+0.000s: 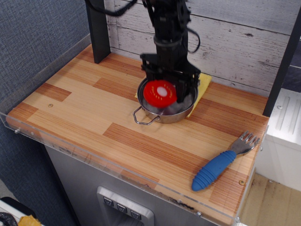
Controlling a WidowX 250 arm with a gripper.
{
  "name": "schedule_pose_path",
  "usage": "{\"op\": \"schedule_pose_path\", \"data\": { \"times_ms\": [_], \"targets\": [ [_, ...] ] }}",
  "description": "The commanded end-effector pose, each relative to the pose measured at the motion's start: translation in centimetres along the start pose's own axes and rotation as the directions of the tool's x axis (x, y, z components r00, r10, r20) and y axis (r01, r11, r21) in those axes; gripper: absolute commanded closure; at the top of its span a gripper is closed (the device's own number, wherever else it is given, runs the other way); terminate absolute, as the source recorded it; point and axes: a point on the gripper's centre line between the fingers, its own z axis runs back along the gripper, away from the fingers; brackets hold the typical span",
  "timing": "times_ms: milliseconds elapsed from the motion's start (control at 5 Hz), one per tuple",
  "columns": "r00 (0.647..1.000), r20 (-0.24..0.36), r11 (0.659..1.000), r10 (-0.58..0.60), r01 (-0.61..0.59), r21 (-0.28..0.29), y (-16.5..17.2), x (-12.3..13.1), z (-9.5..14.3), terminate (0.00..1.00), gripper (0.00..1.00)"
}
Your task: Put food on table to the left of the pan
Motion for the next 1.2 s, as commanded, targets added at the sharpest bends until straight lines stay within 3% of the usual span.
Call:
{"op": "schedule_pose_path", "data": {
  "times_ms": [0, 400, 1000],
  "targets": [
    [0.984, 0.168, 0.997, 0.057, -0.065, 0.042, 4.1, 2.0, 7.1, 0.00, 1.00],
    [0.986, 0.116, 0.989, 0.118, -0.127, 0.076, 9.2, 1.3, 5.0, 0.00, 1.00],
    [0.990, 0.022, 0.980, 0.141, -0.142, 0.138, 12.8, 0.2, 1.3, 0.00, 1.00]
  ]
}}
